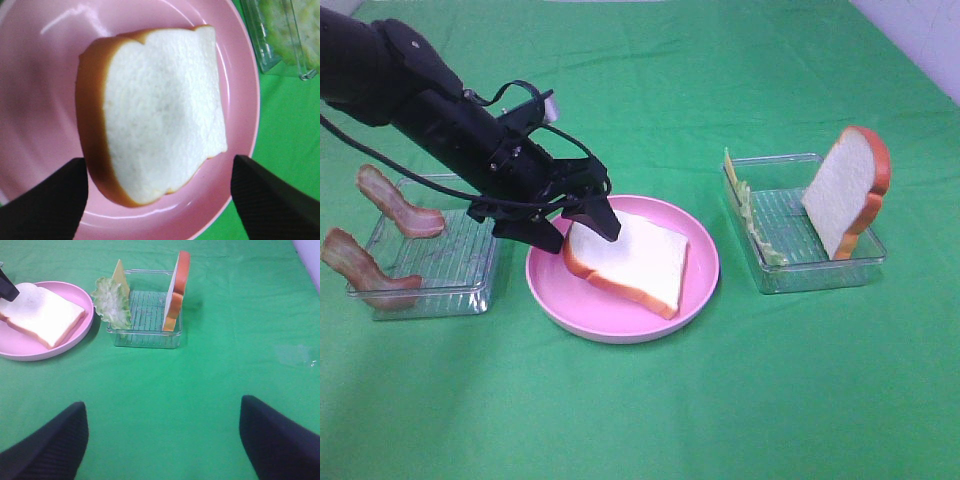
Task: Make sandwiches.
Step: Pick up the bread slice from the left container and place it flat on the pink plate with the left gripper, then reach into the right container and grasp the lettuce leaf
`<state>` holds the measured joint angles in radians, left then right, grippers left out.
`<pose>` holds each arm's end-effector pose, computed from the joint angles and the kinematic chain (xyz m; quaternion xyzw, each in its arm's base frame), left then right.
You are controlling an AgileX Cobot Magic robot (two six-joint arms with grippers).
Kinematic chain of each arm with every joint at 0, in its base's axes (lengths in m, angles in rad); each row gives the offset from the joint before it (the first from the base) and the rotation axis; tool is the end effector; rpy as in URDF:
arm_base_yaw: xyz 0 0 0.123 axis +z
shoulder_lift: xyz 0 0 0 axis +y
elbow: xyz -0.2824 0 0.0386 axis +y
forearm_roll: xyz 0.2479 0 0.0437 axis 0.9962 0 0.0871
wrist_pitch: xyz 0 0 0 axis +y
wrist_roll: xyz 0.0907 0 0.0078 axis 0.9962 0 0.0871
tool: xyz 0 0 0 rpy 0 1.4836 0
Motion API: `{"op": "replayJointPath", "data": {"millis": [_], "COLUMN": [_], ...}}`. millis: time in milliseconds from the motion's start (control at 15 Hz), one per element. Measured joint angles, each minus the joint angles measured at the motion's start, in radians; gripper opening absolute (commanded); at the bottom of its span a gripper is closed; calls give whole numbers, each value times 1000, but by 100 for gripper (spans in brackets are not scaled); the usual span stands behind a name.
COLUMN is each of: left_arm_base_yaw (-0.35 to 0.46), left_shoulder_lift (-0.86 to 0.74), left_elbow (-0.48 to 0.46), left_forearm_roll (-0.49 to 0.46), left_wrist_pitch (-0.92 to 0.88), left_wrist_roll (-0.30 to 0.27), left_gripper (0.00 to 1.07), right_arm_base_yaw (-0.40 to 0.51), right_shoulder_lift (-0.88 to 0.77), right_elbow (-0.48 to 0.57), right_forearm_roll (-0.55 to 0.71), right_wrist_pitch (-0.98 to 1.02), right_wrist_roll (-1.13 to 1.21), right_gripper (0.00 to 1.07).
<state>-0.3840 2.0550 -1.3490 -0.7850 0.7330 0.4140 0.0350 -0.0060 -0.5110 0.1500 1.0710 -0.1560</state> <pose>0.3664 -0.1946 0.1530 0.1222 0.9452 -0.2839 0.1052 -0.0084 0.0117 0.2801 -0.0849 0.8448 0.0431 0.5265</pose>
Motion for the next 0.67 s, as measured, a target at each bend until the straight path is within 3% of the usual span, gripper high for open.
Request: {"op": "replayJointPath", "data": {"millis": [200, 267, 333, 467, 667], "left_arm_base_yaw": [-54, -59, -60, -60, -60], "left_shoulder_lift": [-85, -106, -200, -327, -502], "left_elbow": [-27, -31, -44, -46, -46], "left_forearm_roll": [269, 312, 453, 557, 577], "left_wrist_pitch": [0, 7, 72, 165, 298], "left_wrist_roll": [-212, -256, -382, -445, -466], "left_gripper": [75, 75, 75, 75, 75], "right_arm_base_yaw": [0, 0, 0, 0, 0], "right_shoulder_lift": [0, 0, 0, 0, 0], "right_elbow": [0, 0, 0, 0, 0], "right_forearm_roll": [0, 0, 0, 0, 0], "right_wrist_pitch": [0, 0, 0, 0, 0], "right_wrist_roll": [0, 0, 0, 0, 0], "right_gripper": [79, 79, 79, 79, 79]}}
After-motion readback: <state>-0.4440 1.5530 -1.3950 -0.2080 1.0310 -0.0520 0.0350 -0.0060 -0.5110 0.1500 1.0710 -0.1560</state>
